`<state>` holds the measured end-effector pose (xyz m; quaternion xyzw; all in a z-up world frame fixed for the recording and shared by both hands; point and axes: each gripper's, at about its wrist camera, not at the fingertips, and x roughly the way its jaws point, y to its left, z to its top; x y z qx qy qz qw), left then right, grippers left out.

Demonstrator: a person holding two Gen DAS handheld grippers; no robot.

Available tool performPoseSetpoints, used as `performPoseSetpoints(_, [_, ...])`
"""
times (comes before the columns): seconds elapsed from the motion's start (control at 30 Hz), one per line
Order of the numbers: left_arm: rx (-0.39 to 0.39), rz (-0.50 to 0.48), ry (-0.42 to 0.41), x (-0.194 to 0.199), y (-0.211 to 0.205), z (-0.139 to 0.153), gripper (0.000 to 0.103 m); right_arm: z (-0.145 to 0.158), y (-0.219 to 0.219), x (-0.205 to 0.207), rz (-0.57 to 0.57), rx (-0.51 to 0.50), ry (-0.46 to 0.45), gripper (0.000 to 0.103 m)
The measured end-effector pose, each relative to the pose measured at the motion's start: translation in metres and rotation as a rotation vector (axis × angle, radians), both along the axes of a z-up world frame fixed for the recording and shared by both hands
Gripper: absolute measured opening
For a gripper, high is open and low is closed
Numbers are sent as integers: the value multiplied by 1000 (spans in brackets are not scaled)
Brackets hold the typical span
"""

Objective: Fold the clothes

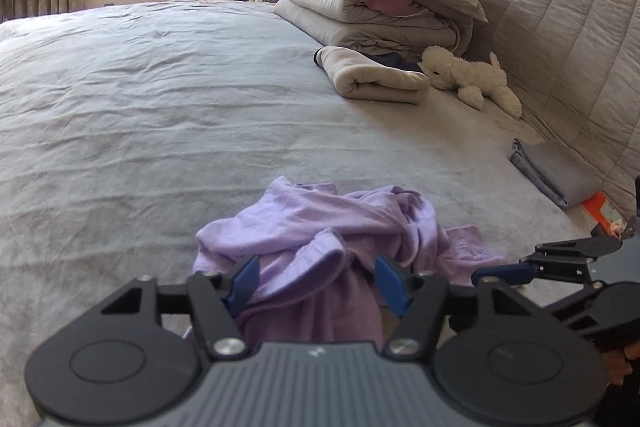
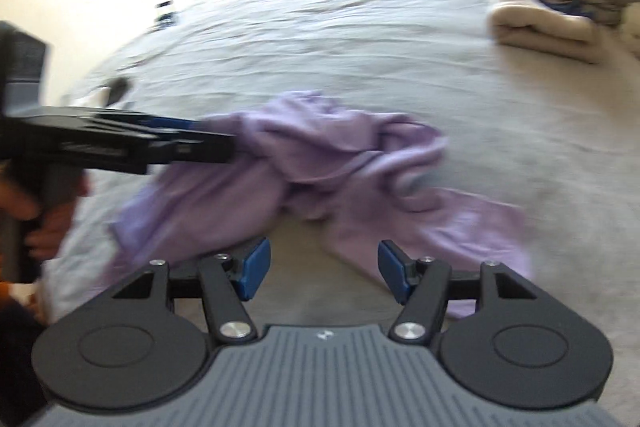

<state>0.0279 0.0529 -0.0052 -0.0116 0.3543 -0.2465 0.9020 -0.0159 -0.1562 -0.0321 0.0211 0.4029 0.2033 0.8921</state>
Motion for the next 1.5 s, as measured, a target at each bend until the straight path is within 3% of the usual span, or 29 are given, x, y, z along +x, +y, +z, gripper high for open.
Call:
performPoseSetpoints(0.13, [12, 25, -26, -1, -4, 1, 11, -16, -2, 7, -23, -57, -8, 62])
performPoseSetpoints(0.23, [-4, 94, -59, -3, 3, 6, 7, -22, 5, 9, -39, -105, -64, 48])
performPoseSetpoints(0.3, [-10, 149, -84, -4, 10, 11, 7, -25, 2, 12, -68, -106, -84, 22])
performPoseSetpoints(0.37, [-13, 198, -106, -5, 18, 15, 6, -25, -3, 17, -100, -82, -71, 6])
performPoseSetpoints(0.4, [-14, 221, -116, -5, 22, 16, 6, -23, -7, 19, -119, -65, -61, 5])
performPoseSetpoints(0.8, [68, 427, -220, -3, 62, 35, 6, 18, -62, 19, -390, -51, -173, 5])
performPoseSetpoints(1.0, [80, 482, -195, 0, 75, 35, 6, 26, -91, 17, -499, -72, -159, 5])
performPoseSetpoints(1.13, [71, 471, -163, 1, 73, 30, 7, 19, -79, 16, -439, -129, -116, 8])
performPoseSetpoints(1.23, [64, 458, -144, 1, 72, 27, 7, 16, -59, 15, -373, -174, -124, 22])
performPoseSetpoints(1.3, [58, 453, -133, 1, 72, 25, 7, 16, -44, 16, -317, -173, -137, 53])
performPoseSetpoints(1.5, [47, 456, -103, 2, 74, 19, 7, 18, 7, 19, -138, -143, -167, 55])
